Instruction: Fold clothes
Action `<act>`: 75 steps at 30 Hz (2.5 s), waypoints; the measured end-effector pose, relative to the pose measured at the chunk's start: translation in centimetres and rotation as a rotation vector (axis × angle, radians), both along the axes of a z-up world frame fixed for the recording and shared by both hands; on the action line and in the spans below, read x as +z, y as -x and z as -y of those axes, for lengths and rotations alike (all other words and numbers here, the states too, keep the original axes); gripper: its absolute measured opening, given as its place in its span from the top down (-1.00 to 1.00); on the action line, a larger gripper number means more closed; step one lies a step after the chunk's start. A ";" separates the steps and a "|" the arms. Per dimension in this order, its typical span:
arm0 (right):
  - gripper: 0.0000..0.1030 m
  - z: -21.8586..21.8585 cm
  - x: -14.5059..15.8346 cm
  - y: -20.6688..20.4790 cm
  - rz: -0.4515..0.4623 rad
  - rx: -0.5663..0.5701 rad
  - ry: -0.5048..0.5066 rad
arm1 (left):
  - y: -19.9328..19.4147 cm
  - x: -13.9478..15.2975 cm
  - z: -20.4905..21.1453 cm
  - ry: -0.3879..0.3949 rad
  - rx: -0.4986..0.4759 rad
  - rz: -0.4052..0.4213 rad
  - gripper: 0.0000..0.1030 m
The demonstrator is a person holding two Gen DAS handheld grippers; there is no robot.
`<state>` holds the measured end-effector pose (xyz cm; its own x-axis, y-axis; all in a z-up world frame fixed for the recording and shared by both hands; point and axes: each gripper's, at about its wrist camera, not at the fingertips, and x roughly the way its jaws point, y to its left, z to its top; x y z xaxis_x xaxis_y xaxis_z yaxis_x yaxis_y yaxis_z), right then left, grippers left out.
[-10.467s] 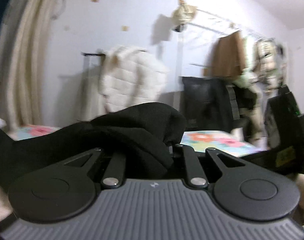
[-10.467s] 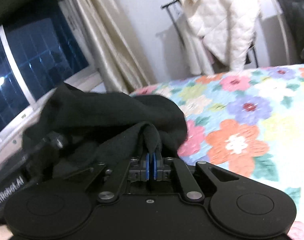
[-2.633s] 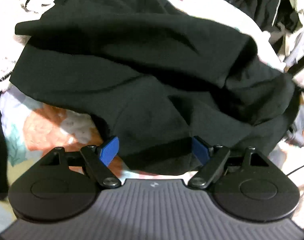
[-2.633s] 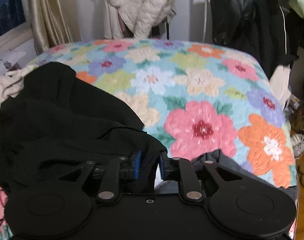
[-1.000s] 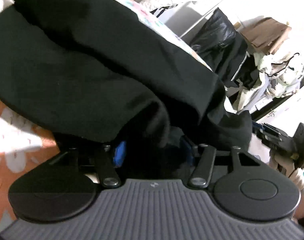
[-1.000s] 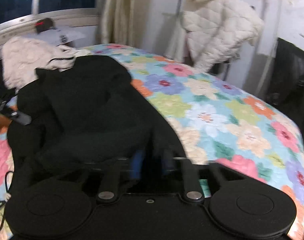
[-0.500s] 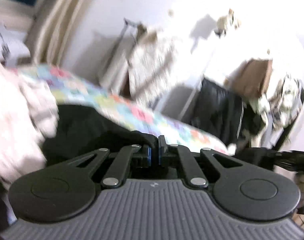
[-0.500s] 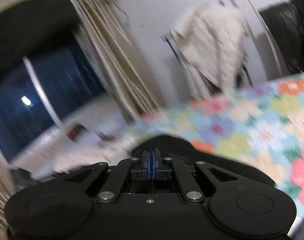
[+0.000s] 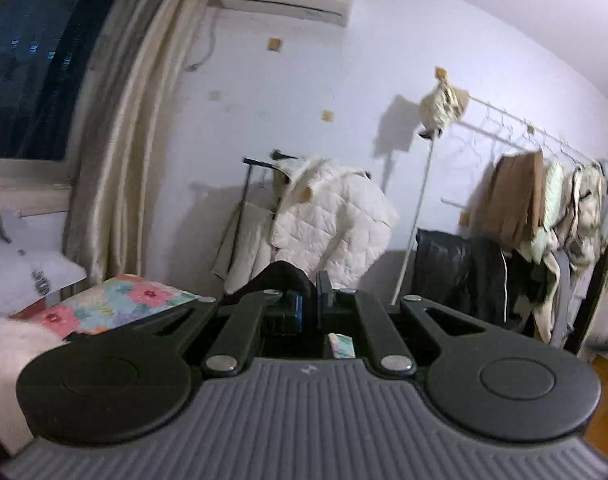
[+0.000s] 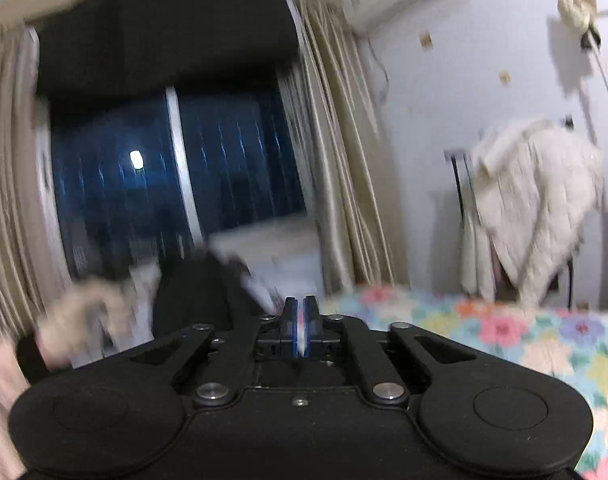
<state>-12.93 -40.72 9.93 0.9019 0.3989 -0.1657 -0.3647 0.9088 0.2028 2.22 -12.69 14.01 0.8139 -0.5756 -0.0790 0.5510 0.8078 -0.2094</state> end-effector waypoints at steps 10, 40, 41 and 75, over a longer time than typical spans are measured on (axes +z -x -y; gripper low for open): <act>-0.22 -9.6 -16.0 -1.9 -0.229 0.184 0.221 | 0.7 -2.7 5.5 0.047 -0.122 -0.025 0.95; 0.80 19.4 -14.6 -2.9 -0.343 -0.865 -0.100 | 1.9 -2.7 32.3 -0.225 -0.625 -0.011 -0.12; 0.80 21.2 -16.4 -2.6 -0.418 -0.919 -0.074 | 2.1 -4.4 32.3 -0.288 -0.610 0.027 -0.18; 0.84 26.8 -19.8 -2.4 -0.121 -1.009 0.037 | -15.0 -16.8 36.8 -0.206 -0.349 -0.188 0.85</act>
